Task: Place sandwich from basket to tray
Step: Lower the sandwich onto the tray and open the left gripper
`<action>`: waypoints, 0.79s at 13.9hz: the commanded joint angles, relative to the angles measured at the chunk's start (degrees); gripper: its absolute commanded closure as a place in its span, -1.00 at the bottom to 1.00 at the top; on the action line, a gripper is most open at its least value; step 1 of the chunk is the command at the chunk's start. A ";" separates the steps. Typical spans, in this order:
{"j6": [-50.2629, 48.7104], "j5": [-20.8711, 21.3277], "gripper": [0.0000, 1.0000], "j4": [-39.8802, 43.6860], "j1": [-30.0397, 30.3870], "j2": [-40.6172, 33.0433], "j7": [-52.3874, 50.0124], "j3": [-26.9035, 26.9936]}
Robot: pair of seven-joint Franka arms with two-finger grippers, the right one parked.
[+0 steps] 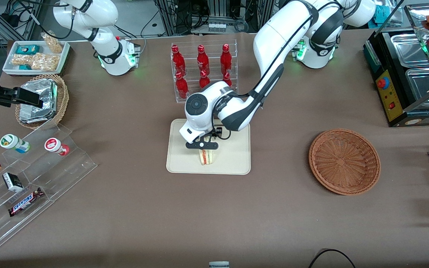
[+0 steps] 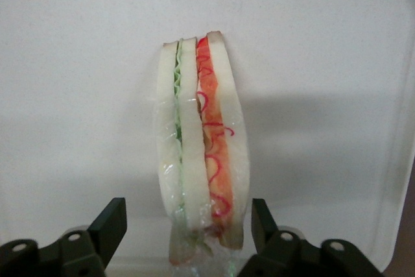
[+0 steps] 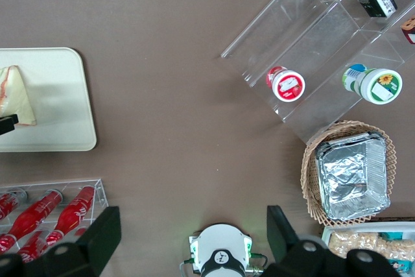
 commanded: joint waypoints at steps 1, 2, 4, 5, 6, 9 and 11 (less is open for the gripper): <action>-5.34 -0.79 -1.00 1.11 0.52 -2.55 -2.10 0.49; -7.54 -2.28 -1.00 1.20 1.83 -3.96 -2.63 0.49; -12.89 -3.87 -1.00 1.20 3.33 -8.08 -5.35 0.84; -18.32 -4.05 -1.00 1.20 4.12 -10.54 -6.23 1.80; -22.98 -4.14 -1.00 1.20 5.17 -12.56 -6.76 2.68; -31.19 -3.70 -1.00 0.94 9.38 -18.02 -5.54 4.09; -35.66 -3.79 -1.00 0.50 14.30 -21.62 3.37 4.10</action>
